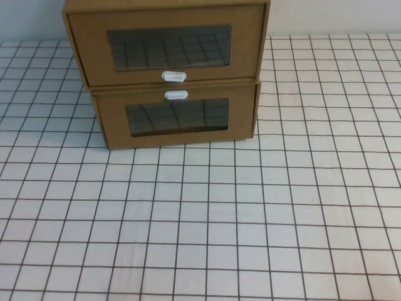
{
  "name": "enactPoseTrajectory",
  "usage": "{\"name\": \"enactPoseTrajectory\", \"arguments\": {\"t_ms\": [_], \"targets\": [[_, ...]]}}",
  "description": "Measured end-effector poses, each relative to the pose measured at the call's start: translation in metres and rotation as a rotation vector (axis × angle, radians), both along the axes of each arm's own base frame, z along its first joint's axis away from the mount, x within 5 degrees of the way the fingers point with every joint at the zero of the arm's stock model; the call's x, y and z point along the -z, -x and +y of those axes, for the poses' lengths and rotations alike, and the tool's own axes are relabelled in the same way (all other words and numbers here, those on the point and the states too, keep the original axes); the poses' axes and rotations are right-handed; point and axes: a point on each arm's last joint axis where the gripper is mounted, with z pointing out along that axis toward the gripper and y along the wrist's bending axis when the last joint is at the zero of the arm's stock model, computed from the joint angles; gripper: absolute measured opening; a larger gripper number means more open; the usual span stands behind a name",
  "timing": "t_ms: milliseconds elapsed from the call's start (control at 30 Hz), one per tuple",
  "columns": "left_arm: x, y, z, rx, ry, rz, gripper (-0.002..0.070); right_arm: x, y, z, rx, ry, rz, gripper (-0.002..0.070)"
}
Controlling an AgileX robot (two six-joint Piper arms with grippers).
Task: Open the shoe box
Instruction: 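Pull the top drawer of the cardboard box fully open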
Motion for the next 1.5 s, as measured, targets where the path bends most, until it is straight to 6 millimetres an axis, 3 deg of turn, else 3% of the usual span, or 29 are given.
{"name": "enactPoseTrajectory", "arguments": {"t_ms": [1200,1300,1500], "targets": [[0.000,0.000,0.000,-0.001,-0.009,-0.003,-0.0002,0.000,0.000,0.000,0.000,0.000,0.000,-0.0014],[-0.003,-0.001,-0.001,-0.005,0.070,-0.027,-0.0002,0.000,0.000,0.000,0.000,0.000,0.000,-0.0014],[-0.017,-0.003,-0.004,-0.035,0.417,-0.159,-0.0002,0.000,0.000,0.000,0.000,0.000,0.000,-0.0013]]}}
